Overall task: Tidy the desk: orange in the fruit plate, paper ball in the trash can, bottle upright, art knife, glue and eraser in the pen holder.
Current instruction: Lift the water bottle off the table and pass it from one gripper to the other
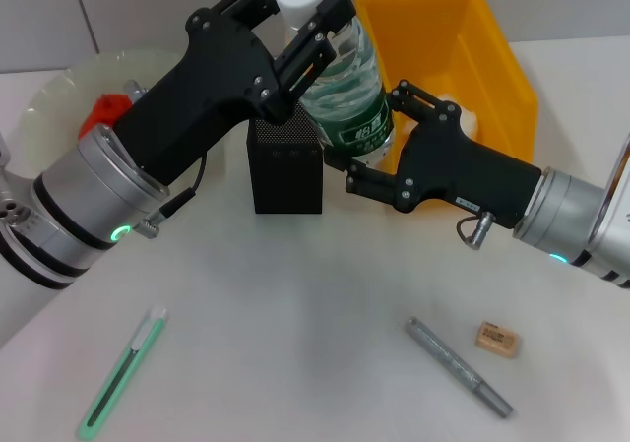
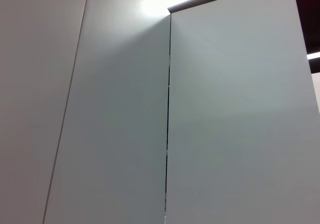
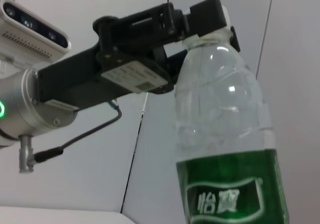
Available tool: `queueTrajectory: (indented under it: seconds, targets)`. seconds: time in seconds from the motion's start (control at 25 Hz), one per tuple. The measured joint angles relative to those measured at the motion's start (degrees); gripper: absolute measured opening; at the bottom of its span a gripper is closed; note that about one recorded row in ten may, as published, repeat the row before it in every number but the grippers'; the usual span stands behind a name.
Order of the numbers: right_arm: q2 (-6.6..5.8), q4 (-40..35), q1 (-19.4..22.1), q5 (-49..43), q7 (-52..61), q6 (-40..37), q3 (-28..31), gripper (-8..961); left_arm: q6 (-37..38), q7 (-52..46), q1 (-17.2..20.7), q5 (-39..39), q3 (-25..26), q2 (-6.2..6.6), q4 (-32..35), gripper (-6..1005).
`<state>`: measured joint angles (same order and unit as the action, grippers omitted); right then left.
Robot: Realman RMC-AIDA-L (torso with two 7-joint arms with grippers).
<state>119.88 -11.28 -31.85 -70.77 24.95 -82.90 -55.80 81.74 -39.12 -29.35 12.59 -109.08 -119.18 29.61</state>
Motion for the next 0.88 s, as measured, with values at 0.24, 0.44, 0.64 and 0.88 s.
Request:
queueTrajectory:
  seconds: [0.24, 0.44, 0.64, 0.88]
  targets:
    - [0.0, 2.0, 0.0, 0.0, -2.7, 0.3, 0.3, 770, 0.2, 0.0, 0.0, -0.1, 0.0, 0.0, 0.1, 432]
    - [0.0, 2.5, 0.3, 0.0, -3.2, 0.5, 0.5, 770, 0.3, 0.0, 0.0, -0.3, 0.0, 0.0, 0.2, 432]
    - [0.0, 2.6, 0.7, -0.1, -3.2, 0.8, 0.6, 770, 0.4, 0.0, 0.0, -0.4, 0.0, 0.0, 0.5, 432]
    - [0.0, 2.6, 1.2, -0.1, -3.2, 1.3, 0.7, 770, 0.3, 0.0, 0.0, -0.4, 0.0, 0.0, 0.6, 432]
